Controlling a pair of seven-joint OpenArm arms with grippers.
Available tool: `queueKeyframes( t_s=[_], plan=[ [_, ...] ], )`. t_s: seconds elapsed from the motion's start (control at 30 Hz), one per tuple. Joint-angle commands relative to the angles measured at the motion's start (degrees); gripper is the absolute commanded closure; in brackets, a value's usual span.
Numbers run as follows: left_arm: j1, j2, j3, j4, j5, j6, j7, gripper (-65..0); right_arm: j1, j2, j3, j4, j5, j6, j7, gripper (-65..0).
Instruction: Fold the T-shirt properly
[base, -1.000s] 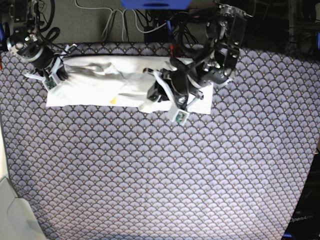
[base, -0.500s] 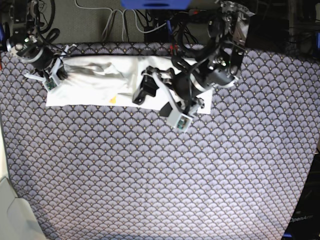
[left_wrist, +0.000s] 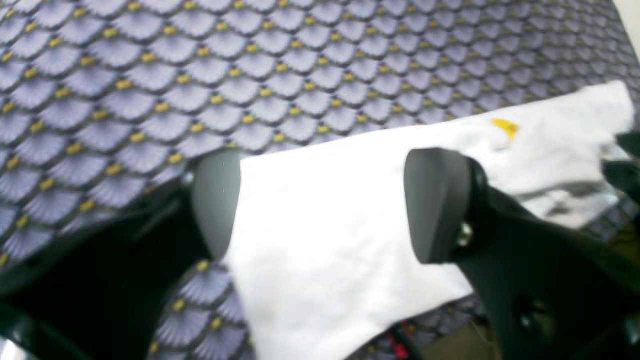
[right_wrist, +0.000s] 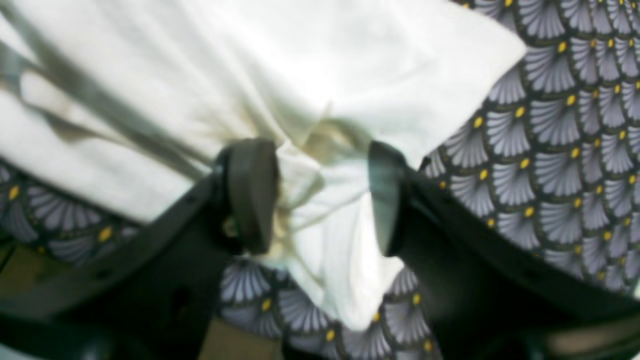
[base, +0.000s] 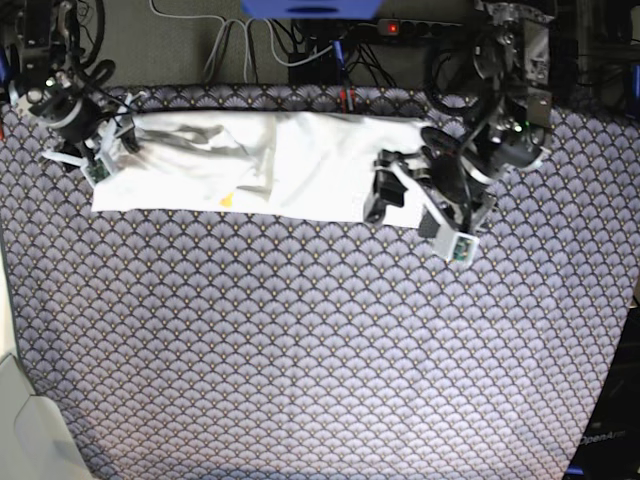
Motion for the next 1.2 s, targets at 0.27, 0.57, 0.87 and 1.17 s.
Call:
queueKeyframes(
  t_s=[0.27, 0.57, 0.87, 1.17],
  plan=[
    [-0.1, -0.5, -2.3, -0.9, -0.7, -0.3, -1.0, -49.3, -1.2, 0.5, 0.4, 10.1, 0.7, 0.1, -7.3, -32.6],
    [-0.1, -0.5, -2.3, -1.7, -0.7, -0.4, -1.0, -22.3, 1.8, 0.0, 1.7, 9.8, 0.8, 0.1, -12.2, -32.6],
    [0.7, -2.7, -2.3, -1.7, -0.7, -0.4, -1.0, -27.5, 5.9, -2.5, 6.4, 9.7, 0.8, 0.1, -20.1, -32.8],
    [1.0, -4.0, -2.4, -1.7, -0.7, -0.4, -1.1, -35.8, 5.9, -6.1, 6.5, 9.8, 0.8, 0.1, -19.9, -35.8]
  ],
)
